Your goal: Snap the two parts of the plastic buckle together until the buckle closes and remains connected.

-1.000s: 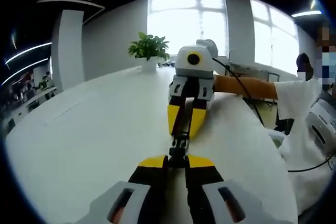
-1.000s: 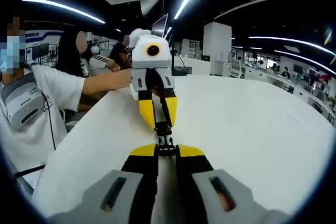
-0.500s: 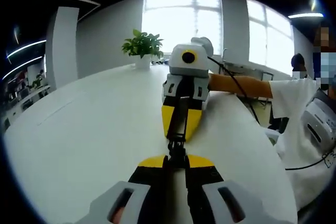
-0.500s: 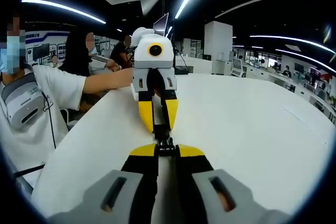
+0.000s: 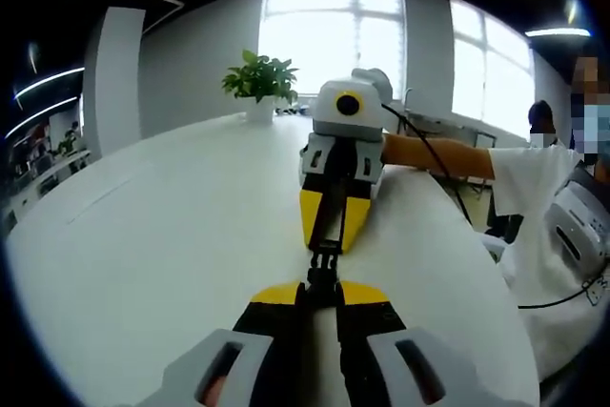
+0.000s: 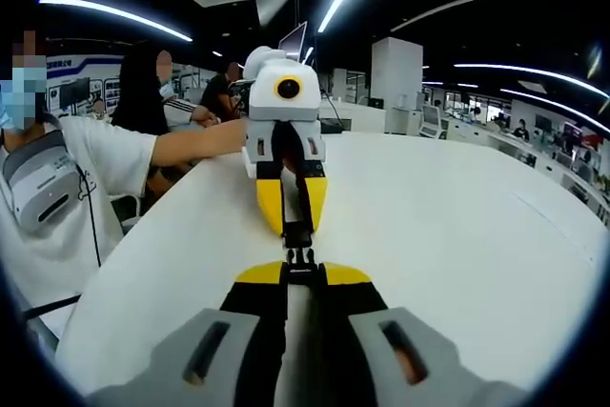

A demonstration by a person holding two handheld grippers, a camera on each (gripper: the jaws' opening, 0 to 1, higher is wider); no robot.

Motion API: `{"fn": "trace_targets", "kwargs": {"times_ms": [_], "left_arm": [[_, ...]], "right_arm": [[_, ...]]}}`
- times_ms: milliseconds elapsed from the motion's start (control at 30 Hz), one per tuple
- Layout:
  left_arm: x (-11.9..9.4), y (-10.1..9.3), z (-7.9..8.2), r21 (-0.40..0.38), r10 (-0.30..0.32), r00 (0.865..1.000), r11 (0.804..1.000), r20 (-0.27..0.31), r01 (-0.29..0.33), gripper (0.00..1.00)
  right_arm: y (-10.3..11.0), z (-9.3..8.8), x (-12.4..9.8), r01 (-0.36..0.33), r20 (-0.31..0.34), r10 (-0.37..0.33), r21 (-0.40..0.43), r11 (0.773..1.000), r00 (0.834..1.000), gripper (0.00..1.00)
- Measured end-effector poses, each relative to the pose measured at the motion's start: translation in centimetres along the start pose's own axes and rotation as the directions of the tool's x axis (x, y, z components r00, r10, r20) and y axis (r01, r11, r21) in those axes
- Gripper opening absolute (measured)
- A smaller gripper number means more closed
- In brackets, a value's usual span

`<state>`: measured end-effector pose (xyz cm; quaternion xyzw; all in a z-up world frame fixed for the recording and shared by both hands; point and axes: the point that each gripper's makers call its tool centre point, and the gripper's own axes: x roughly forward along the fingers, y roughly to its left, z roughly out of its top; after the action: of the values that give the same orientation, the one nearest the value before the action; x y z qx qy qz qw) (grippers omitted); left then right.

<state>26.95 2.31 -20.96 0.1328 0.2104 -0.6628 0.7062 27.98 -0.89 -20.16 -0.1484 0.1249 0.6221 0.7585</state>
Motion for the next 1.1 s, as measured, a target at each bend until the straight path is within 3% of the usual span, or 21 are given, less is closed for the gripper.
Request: {"fn": "trace_targets", "kwargs": {"times_ms": [1100], "left_arm": [[0.47,-0.56,0.11,0.019,-0.035,0.999,0.999,-0.012,0.035,0.12]], "right_arm": [[0.97,0.11,0.52,-0.032,-0.003,0.032,-0.022,0.999,0.999,0.12]]}}
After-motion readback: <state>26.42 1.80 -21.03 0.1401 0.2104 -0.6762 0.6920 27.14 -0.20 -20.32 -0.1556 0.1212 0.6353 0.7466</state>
